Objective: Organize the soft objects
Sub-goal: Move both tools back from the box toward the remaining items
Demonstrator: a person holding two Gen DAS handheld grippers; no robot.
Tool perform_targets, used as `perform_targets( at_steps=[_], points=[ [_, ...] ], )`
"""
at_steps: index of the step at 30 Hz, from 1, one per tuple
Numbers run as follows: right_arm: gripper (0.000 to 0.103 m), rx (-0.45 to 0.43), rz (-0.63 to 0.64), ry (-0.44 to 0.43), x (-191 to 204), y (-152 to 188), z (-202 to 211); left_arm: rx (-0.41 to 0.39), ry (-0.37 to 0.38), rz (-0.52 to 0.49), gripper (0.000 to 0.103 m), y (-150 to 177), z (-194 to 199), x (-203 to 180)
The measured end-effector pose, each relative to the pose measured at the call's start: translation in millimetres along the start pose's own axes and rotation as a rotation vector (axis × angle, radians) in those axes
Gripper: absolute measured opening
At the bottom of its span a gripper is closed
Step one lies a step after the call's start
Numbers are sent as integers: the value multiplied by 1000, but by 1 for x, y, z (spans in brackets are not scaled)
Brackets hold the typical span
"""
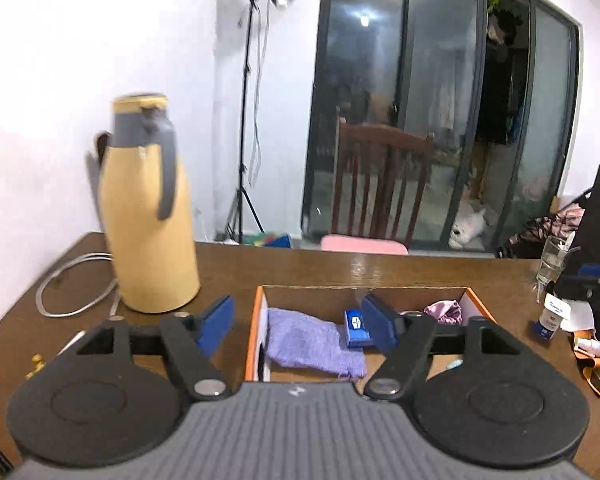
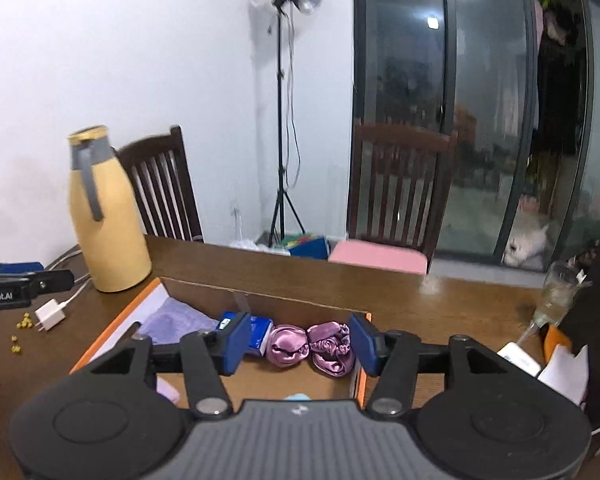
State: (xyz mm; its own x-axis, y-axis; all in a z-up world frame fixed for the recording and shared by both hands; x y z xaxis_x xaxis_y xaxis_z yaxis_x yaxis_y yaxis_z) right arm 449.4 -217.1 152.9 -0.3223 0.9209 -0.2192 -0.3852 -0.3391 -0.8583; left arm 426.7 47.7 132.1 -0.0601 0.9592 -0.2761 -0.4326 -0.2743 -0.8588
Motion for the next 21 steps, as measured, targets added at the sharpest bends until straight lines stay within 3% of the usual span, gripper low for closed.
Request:
perform_targets(
  at_steps=[4, 7, 12, 21],
  points=[
    [75, -178, 50, 38, 20, 34, 52, -110, 24, -12, 85, 44, 54, 4],
    [77, -254, 66, 47, 42, 65, 75, -201, 38, -40, 92, 82, 93, 5],
    [85, -294, 43, 47, 73, 117, 111, -309, 34, -47, 96, 131, 147, 19],
    [88, -323, 61, 62, 125, 205, 177, -335, 12, -52, 102, 197, 220, 51]
  ],
)
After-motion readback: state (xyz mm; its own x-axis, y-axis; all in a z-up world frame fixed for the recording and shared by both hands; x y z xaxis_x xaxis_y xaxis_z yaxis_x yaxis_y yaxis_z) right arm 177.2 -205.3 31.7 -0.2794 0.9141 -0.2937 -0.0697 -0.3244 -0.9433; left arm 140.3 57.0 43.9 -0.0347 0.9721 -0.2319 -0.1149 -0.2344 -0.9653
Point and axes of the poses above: each gripper's, at about its wrist camera, not at the fingertips, and z roughly against the way its jaws point, x to its left, y to its underside, the point moved 4 cm from there along -z, roughly the way its jaws point, and after that the axes turned 14 degrees about z, right-handed, at the moved point
